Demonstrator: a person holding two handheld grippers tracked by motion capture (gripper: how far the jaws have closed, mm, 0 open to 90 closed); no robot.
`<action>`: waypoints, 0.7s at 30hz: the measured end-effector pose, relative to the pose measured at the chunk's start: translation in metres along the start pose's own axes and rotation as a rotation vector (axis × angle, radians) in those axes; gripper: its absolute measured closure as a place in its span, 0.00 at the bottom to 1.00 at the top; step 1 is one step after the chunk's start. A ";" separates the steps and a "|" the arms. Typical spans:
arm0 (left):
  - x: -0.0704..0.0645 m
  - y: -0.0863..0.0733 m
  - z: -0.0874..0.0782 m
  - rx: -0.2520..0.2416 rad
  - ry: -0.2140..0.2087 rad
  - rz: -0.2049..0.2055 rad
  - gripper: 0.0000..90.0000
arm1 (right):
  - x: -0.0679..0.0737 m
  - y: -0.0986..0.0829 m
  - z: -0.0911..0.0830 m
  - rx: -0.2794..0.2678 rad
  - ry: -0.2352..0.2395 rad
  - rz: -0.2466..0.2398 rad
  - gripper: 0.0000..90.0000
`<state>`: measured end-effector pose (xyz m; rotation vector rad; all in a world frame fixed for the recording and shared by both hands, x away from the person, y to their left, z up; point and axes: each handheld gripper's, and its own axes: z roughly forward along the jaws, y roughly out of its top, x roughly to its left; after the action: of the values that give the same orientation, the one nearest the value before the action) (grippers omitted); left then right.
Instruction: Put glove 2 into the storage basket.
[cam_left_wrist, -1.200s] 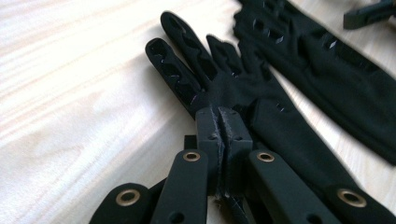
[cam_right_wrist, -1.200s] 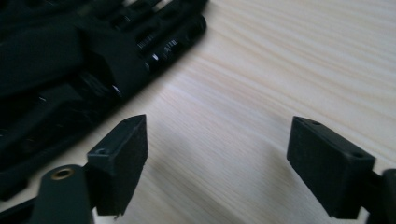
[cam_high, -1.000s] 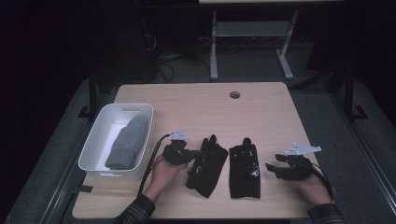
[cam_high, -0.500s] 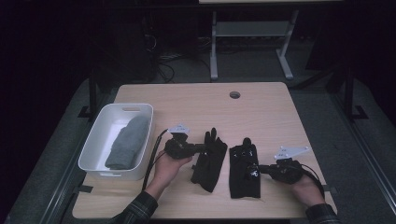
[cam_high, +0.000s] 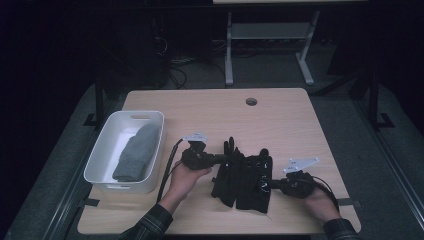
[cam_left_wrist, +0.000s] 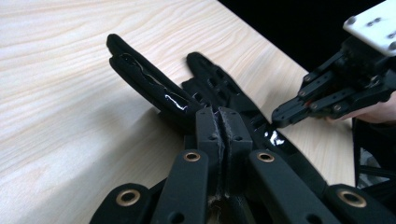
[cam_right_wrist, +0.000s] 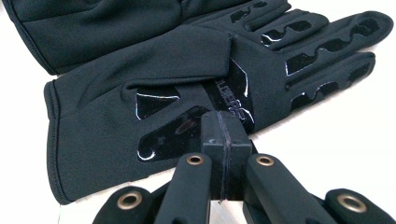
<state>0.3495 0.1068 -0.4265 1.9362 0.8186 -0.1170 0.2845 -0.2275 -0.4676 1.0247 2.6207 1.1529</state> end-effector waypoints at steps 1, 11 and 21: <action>-0.001 0.001 0.000 -0.005 -0.003 -0.001 0.97 | 0.001 0.001 0.001 -0.002 0.003 -0.003 1.00; -0.017 0.010 0.014 -0.002 -0.051 0.036 0.97 | 0.010 0.013 0.015 0.000 0.030 -0.032 1.00; -0.026 0.010 0.036 0.020 -0.074 0.046 0.97 | 0.014 0.019 0.023 -0.004 0.041 -0.024 1.00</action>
<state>0.3446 0.0620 -0.4265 1.9561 0.7260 -0.1692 0.2924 -0.1955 -0.4685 0.9768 2.6537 1.1857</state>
